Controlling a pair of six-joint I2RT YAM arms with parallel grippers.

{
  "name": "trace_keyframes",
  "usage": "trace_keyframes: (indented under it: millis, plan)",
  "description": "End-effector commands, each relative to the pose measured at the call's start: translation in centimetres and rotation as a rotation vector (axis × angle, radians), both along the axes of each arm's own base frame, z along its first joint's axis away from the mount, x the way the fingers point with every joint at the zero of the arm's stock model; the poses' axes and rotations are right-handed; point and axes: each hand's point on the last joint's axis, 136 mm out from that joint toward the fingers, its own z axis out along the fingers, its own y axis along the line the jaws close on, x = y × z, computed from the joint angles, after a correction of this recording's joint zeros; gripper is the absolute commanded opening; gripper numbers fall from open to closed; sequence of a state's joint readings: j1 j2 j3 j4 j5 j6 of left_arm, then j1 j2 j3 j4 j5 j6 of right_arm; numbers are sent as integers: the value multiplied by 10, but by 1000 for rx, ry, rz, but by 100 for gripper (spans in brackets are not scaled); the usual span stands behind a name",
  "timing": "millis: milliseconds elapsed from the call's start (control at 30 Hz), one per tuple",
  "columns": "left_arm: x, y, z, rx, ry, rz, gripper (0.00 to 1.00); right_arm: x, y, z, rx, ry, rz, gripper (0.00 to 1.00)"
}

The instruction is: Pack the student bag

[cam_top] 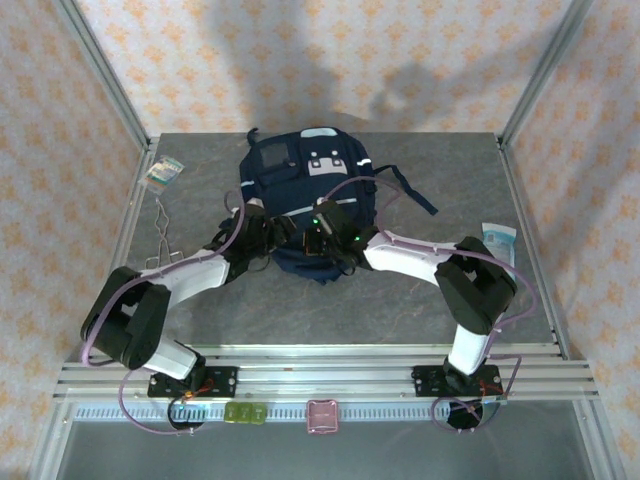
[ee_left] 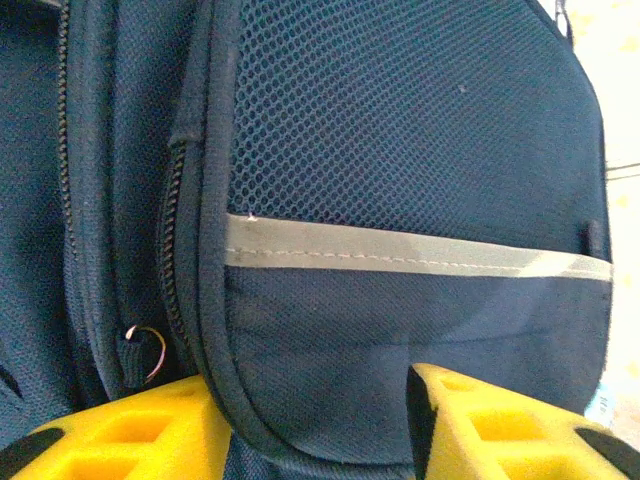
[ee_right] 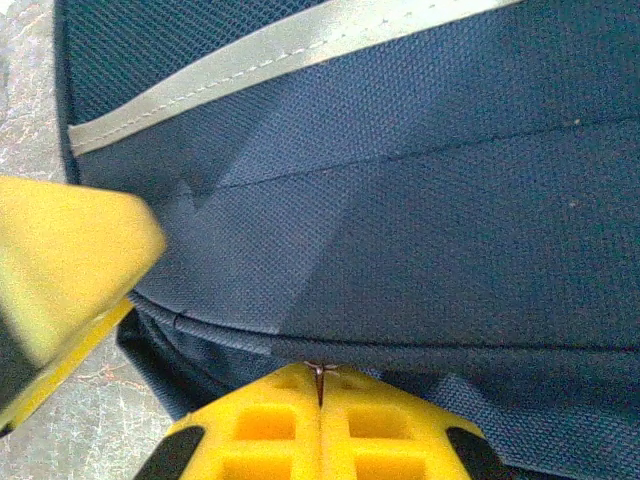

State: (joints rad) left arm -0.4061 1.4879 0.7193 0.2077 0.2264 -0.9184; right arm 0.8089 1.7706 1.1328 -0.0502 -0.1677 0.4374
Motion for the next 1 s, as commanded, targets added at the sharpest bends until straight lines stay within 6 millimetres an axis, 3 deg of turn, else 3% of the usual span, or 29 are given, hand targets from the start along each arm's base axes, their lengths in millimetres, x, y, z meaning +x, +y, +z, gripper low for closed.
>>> trace_keyframes:
  millis: [0,67,200,333,567,633,733,867,967]
  plan:
    - [28,-7,22,-12,-92,27,51,-1,19,17,72,-26,39,0]
    - [32,-8,20,3,-89,30,42,-1,19,15,62,-25,42,0]
    - [34,-6,23,14,-95,34,2,3,8,10,5,-39,11,0]
    - [32,1,28,15,-101,30,0,7,-16,5,-93,-51,-33,0]
    - [30,37,39,40,-113,67,0,20,-112,-9,-222,-43,-210,0]
    - [31,42,42,43,-118,67,0,19,-130,-7,-234,-48,-237,0]
    - [35,39,46,53,-125,38,0,9,-125,-1,-207,-60,-190,0]
    - [48,33,54,80,-131,-5,0,-11,-99,1,-179,-63,-98,0]
    - [62,40,62,150,-135,-8,0,-23,-79,3,-138,-56,-47,0]
